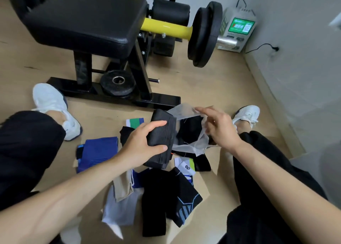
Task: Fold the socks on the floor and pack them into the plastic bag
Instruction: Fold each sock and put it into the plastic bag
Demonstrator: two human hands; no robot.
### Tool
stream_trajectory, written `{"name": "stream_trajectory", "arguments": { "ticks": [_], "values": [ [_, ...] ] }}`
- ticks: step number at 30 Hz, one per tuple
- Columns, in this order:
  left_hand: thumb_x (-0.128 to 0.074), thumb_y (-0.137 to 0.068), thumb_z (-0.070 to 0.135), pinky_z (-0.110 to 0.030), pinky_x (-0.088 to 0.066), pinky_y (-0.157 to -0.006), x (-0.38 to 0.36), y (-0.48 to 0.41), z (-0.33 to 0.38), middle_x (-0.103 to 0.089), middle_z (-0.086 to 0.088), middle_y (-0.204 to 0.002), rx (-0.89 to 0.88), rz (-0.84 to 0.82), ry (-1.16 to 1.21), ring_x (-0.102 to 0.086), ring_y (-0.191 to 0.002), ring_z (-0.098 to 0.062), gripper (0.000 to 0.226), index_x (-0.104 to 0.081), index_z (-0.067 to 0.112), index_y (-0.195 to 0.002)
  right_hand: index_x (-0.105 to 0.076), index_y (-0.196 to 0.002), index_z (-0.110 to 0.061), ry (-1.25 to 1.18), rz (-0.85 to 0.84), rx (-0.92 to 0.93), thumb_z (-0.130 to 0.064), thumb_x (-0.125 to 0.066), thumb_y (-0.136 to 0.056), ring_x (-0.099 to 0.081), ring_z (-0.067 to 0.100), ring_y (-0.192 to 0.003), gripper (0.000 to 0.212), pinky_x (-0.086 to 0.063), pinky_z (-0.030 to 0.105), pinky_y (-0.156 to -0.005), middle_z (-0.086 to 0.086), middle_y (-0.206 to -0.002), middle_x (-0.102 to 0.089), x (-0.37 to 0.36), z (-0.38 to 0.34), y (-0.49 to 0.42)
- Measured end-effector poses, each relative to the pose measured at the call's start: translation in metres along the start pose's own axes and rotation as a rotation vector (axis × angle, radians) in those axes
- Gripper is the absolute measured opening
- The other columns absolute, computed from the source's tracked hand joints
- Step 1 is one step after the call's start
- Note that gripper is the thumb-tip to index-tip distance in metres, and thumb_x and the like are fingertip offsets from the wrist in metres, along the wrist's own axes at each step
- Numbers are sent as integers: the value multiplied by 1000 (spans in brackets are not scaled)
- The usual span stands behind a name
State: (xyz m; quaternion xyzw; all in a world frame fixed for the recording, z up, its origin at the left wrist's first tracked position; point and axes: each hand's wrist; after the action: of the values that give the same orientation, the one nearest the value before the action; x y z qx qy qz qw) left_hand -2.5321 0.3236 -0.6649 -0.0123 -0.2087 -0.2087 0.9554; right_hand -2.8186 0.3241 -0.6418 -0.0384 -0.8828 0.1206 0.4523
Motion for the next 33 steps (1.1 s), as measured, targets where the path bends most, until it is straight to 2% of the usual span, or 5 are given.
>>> {"name": "stream_trajectory", "arguments": {
  "ticks": [5,10,18,25,33],
  "values": [
    [-85,-76,22,-32,-47,-100,-2,1,-6,-54,18,-119,12,-56,-74,-54,-115,-7,69,-55,51,-132,-77,-109,-18,-4,-81,29,21,-46,-78,-59,5,-81,59,-49,27,-80,6,-121,-58,-14,0,13],
    [-84,-78,22,-32,-46,-98,-4,0,-18,-48,22,-112,61,-40,-139,-53,-113,-12,69,-54,48,-134,-58,-135,-20,101,-71,19,2,-58,-90,-55,8,-77,50,-55,42,-78,-7,-116,-47,-23,-2,16],
    [-84,-78,22,-34,-51,-97,-8,-9,5,-60,13,-115,-73,-66,-48,-59,-110,-7,61,-60,48,-127,-42,-150,-22,-21,-141,16,-1,-72,-85,-56,0,-81,75,-51,23,-81,-12,-129,-47,-19,0,4],
    [-83,-75,30,-36,-57,-96,-56,-55,4,-69,17,-117,159,-68,174,-66,-107,-4,58,-61,47,-126,-37,-152,-16,-62,-160,21,7,-67,-83,-51,-5,-82,79,-46,16,-81,-1,-132,-49,-12,4,-2],
    [-68,-90,30,-43,-53,-90,-71,-53,-36,-43,-8,-139,253,-153,-594,-58,-117,-36,69,-37,36,-152,-33,-154,-16,-74,-128,-20,6,-65,-84,-51,-2,-80,80,-45,15,-82,-4,-132,-48,-12,7,4]
  ]
}}
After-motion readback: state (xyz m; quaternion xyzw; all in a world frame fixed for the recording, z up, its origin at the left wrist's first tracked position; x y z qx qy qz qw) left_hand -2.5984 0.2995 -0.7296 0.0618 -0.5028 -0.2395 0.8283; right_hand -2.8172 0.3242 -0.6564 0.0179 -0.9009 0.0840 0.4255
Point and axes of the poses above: each hand's wrist, its own y-axis away from the middle knuckle, its own x-axis out of the back of the hand, z = x × y
